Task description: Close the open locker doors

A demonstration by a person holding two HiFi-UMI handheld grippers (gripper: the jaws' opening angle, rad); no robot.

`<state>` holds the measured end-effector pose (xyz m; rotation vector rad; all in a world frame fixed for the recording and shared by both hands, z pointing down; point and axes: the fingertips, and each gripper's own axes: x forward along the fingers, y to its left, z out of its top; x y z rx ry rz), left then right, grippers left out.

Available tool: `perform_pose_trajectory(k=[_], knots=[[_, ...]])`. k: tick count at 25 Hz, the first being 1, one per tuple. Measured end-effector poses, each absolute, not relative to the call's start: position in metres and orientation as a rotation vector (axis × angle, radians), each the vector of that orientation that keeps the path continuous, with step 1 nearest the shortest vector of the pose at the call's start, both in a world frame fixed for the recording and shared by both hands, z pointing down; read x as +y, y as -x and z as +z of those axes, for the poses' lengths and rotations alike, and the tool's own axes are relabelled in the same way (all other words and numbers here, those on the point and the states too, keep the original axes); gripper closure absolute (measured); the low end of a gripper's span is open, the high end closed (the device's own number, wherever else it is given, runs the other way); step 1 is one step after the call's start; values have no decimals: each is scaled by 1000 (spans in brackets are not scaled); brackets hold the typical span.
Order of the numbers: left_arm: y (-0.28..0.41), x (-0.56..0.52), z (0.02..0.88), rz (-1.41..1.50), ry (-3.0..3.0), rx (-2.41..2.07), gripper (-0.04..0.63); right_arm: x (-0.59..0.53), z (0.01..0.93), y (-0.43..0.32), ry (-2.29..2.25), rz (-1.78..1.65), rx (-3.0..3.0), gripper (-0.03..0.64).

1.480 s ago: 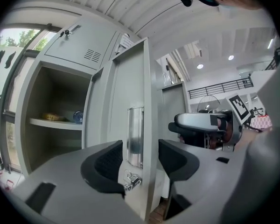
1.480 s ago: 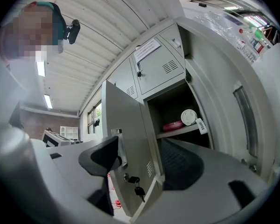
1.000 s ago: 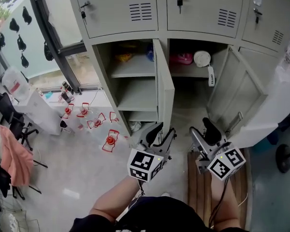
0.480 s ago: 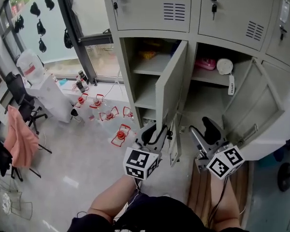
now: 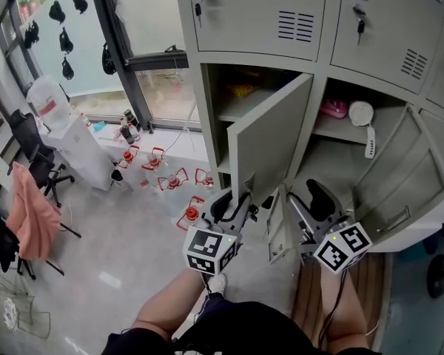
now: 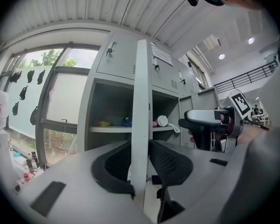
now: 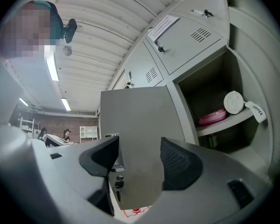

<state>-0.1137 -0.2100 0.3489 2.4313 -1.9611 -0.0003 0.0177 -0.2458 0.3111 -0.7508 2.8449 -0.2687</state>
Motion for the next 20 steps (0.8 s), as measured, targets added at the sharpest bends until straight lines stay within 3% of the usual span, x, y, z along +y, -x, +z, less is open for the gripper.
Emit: perform_pose_trajectory(k=[20], knots=[[202, -264, 350, -38, -2469, -1897, 434, -297, 332, 94, 779, -335, 2888, 347]])
